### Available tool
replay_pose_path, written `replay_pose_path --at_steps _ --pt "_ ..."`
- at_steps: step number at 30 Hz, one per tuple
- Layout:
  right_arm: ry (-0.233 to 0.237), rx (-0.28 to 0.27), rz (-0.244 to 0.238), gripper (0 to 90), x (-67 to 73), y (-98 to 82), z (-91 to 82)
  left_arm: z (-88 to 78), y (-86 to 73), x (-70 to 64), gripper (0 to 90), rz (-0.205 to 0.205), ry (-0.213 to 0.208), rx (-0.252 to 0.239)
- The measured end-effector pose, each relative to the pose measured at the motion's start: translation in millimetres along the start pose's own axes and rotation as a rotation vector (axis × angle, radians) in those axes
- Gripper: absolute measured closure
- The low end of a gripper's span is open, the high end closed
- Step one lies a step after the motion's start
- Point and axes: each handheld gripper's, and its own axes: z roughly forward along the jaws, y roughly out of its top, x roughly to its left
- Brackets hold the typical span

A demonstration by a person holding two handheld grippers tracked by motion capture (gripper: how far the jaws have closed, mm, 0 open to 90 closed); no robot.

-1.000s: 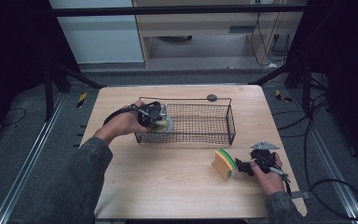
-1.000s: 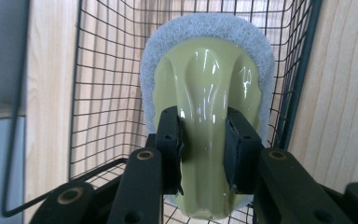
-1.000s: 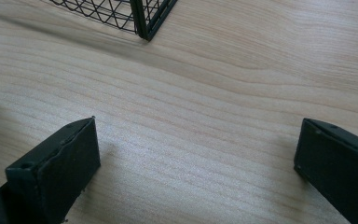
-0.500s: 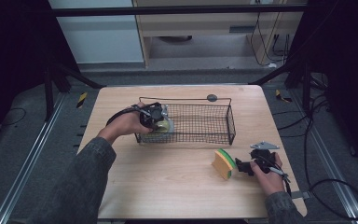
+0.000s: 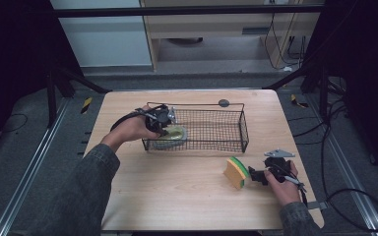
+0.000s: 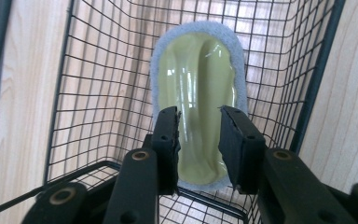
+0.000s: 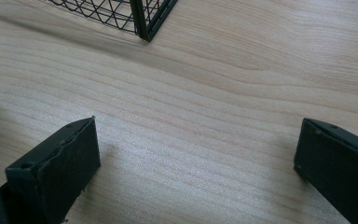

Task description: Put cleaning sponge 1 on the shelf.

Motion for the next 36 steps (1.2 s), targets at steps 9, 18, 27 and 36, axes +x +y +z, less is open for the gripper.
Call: replay_pose_path --at_steps 9,18,27,36 --pt "0.0 0.0 0.0 0.4 0.0 0.0 0.0 -5.4 -0.7 3.0 66.0 -0.009 0.018 -0.02" --pt "0.0 0.0 0.0 0.4 0.0 0.0 0.0 -8.3 -0.4 3.7 65.8 -0.018 0.028 -0.03" --pt "0.002 0.001 0.004 0.4 0.2 0.2 -0.2 -17.6 2.2 2.8 40.1 -0.095 0.098 -0.085" --pt "0.002 0.0 0.005 0.4 0.2 0.3 -0.1 -35.5 -0.1 -10.0 6.6 -0.172 0.124 -0.172"
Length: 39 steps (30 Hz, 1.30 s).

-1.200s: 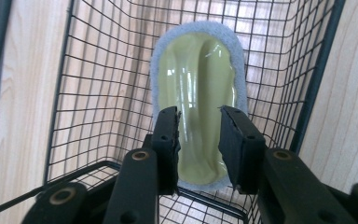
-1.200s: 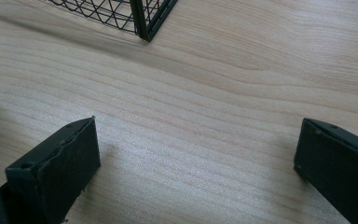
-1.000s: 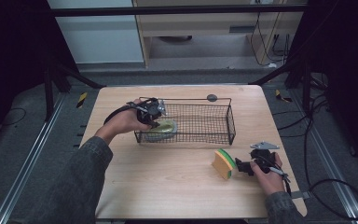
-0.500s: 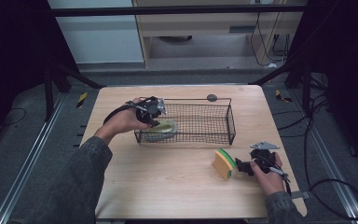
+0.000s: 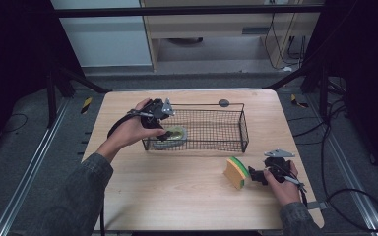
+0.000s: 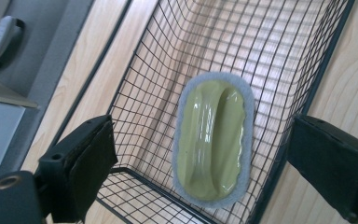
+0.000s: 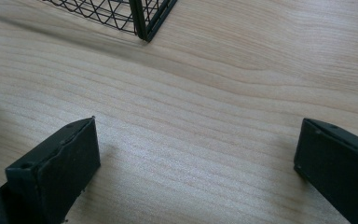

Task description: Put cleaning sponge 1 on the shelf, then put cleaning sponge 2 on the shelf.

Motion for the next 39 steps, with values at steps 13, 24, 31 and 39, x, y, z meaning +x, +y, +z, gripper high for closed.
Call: replay_pose_path --at_steps 13,24,31,39 --pt "0.033 0.069 0.0 9.9 1.8 8.6 -16.6 -35.2 -49.8 -56.8 6.1 -0.294 0.105 -0.215" --pt "0.024 0.174 -0.047 21.1 13.2 22.7 -51.7 -0.4 -116.7 -107.0 6.3 -0.397 0.056 -0.116" --pt "0.031 0.217 -0.08 24.1 26.9 54.1 -92.9 19.2 -133.7 -111.4 6.8 -0.443 0.039 -0.082" --pt "0.084 0.252 -0.158 29.1 59.1 94.8 -117.3 22.9 -146.0 -103.8 6.8 -0.506 0.047 -0.095"
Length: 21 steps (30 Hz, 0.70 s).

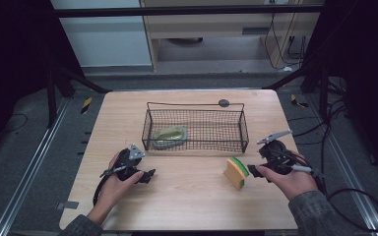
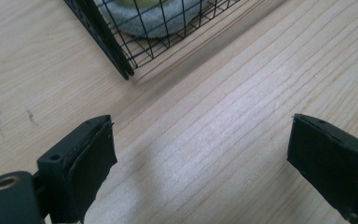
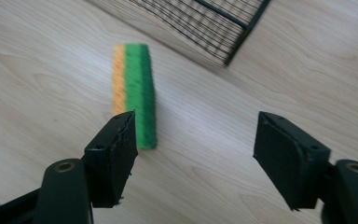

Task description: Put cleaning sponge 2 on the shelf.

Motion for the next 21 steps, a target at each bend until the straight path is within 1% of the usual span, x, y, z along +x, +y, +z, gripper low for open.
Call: replay_pose_path --at_steps 3,4,6,7,8,9,12,14,15,19,21 --pt "0.027 -0.001 0.002 24.4 6.4 10.3 -2.5 4.3 -1.9 -0.9 6.6 0.001 -0.012 0.015" --pt "0.03 -0.001 0.0 24.1 8.1 12.6 -2.6 5.9 -2.6 -1.7 6.6 0.001 -0.02 0.02" --pt "0.033 0.001 -0.011 23.4 14.0 18.0 -2.5 7.2 -3.2 -3.0 6.4 0.007 -0.021 0.025" --pt "0.042 0.003 -0.022 23.1 17.5 21.0 -1.7 7.4 -3.1 -3.4 6.4 0.009 -0.02 0.026" --pt "0.042 0.003 -0.022 23.1 17.5 21.0 -1.7 7.4 -3.1 -3.4 6.1 0.009 -0.02 0.026" --pt "0.045 0.006 -0.029 22.4 20.8 23.3 -0.2 7.7 -3.0 -3.6 6.1 0.007 -0.022 0.026" --pt "0.054 0.03 -0.043 23.0 30.9 30.0 8.9 8.7 -3.7 -3.1 5.0 -0.002 -0.029 0.022" --pt "0.054 0.054 -0.065 23.7 36.8 33.0 17.0 9.8 -5.0 -1.7 3.4 -0.017 -0.036 0.018" --pt "0.053 0.057 -0.068 24.2 37.8 33.6 19.0 10.2 -5.4 -1.2 2.8 -0.021 -0.038 0.017" --pt "0.055 0.082 -0.072 24.6 41.4 35.3 28.9 13.0 -8.3 2.6 0.8 -0.064 -0.068 0.011" --pt "0.055 0.091 -0.07 25.0 41.8 35.5 32.8 13.3 -8.6 3.3 0.0 -0.06 -0.069 0.008"
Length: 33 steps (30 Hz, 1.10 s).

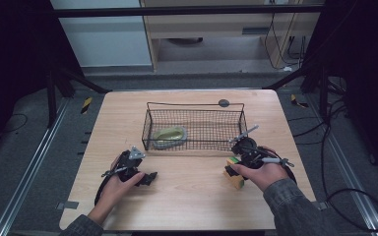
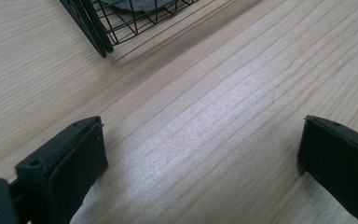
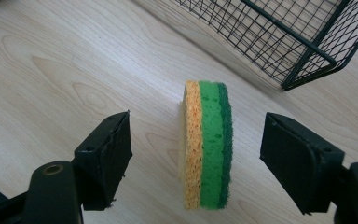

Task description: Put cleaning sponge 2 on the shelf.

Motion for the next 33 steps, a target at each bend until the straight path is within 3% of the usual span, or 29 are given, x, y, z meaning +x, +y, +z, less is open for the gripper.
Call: replay_pose_path --at_steps 9,20,33 --pt "-0.009 0.023 0.011 25.8 -3.5 -0.8 8.7 1.0 0.1 -0.6 0.0 -0.003 0.0 -0.008" --pt "0.013 0.065 0.029 28.6 -10.0 -2.8 28.3 2.7 0.5 -2.6 0.0 0.004 -0.005 -0.02" --pt "0.039 0.105 0.045 39.5 -12.7 -6.7 46.2 2.9 0.5 -2.4 0.0 0.007 -0.009 -0.022"
